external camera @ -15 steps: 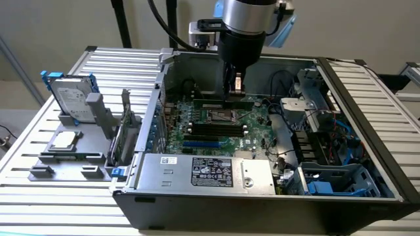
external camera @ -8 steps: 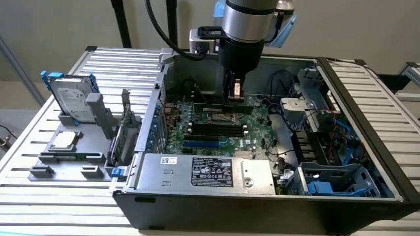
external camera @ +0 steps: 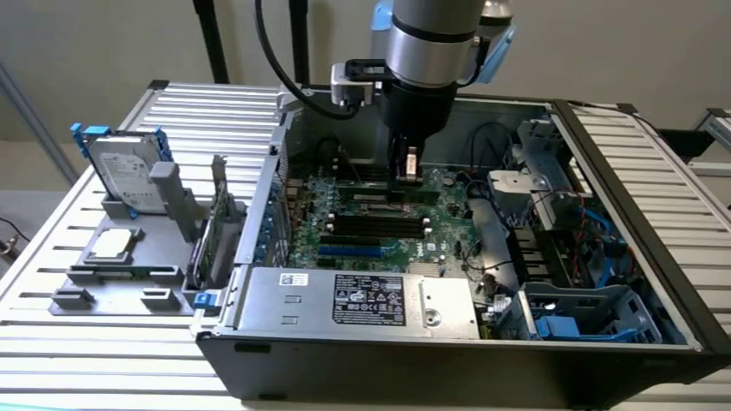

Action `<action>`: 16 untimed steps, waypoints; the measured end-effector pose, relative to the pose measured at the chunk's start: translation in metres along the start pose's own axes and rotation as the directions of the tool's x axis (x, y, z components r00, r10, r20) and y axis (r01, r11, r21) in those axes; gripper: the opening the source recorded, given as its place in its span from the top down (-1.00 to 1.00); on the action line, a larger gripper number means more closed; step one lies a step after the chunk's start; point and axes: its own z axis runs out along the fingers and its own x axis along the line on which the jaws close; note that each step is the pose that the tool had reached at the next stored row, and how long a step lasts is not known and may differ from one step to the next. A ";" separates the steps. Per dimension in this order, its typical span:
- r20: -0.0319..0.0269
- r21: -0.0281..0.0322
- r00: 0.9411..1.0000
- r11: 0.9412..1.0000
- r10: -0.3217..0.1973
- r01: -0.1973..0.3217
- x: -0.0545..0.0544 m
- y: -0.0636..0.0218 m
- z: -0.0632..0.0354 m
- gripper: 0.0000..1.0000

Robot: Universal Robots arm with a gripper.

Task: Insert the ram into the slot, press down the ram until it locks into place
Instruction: 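Insert the ram into the slot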

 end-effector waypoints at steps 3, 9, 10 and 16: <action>0.000 0.000 1.000 1.000 0.001 -0.001 -0.002 -0.0008 0.0057 0.73; 0.000 0.000 1.000 1.000 0.001 -0.001 -0.006 -0.0014 0.0165 0.73; 0.000 0.000 1.000 1.000 0.001 -0.001 -0.006 -0.0015 0.0183 0.73; -0.002 0.000 1.000 1.000 0.001 -0.001 -0.009 -0.0019 0.0293 0.73</action>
